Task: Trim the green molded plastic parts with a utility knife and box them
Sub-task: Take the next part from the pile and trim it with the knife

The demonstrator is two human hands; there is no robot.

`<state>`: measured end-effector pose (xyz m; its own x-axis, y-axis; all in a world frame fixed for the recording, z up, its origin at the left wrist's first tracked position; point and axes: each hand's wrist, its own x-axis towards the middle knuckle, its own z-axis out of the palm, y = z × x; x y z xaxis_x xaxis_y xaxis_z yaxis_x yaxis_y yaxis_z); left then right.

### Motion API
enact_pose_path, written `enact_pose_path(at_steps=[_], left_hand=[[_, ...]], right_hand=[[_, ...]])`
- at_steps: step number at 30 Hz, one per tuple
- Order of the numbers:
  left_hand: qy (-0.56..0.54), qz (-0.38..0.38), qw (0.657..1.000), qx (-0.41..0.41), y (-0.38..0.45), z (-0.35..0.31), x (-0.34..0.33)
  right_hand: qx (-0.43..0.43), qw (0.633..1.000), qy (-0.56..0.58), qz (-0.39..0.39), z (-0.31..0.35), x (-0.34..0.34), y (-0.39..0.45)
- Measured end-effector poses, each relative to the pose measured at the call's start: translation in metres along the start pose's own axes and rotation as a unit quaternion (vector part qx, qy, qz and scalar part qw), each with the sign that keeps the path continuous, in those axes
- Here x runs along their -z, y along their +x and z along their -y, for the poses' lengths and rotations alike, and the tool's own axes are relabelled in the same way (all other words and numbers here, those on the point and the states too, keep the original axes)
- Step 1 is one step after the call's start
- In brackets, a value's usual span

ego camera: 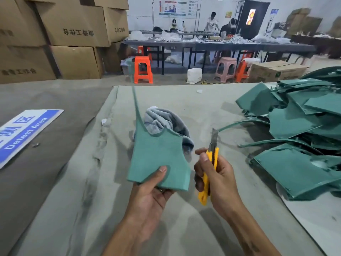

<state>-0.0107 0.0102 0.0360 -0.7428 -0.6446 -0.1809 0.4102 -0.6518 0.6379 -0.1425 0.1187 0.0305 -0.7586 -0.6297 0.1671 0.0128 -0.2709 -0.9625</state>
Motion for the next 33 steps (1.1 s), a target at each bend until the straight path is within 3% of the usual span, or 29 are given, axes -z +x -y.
enact_pose_path(at_steps=[3, 6, 13, 15, 20, 25, 30, 33], left_hand=[[-0.076, -0.022, 0.997, 0.016, 0.0, -0.007, -0.002], [-0.07, -0.029, 0.997, 0.021, 0.002, -0.01, -0.004], [-0.119, -0.02, 0.99, 0.076, -0.004, -0.007, -0.007], [-0.152, -0.011, 0.984, 0.092, -0.005, -0.004, -0.008], [-0.188, 0.016, 0.977, 0.097, -0.007, -0.003, -0.011], [-0.17, 0.001, 0.981, 0.093, -0.007, -0.002, -0.012], [-0.177, 0.004, 0.979, 0.098, -0.008, -0.002, -0.012], [-0.183, -0.001, 0.979, 0.094, -0.008, -0.001, -0.012]], right_hand=[[0.052, 0.997, -0.023, 0.051, 0.005, 0.014, -0.006], [0.134, 0.976, -0.115, 0.129, 0.005, 0.018, -0.014], [0.151, 0.959, -0.124, 0.205, 0.004, 0.001, -0.021], [0.158, 0.959, -0.127, 0.196, 0.002, -0.002, -0.021], [0.181, 0.971, -0.138, 0.072, -0.005, -0.006, -0.016], [0.225, 0.952, -0.142, 0.151, 0.001, -0.001, -0.021], [0.22, 0.959, -0.172, 0.042, -0.006, -0.004, -0.017], [0.253, 0.95, -0.167, 0.078, 0.0, -0.002, -0.02]])
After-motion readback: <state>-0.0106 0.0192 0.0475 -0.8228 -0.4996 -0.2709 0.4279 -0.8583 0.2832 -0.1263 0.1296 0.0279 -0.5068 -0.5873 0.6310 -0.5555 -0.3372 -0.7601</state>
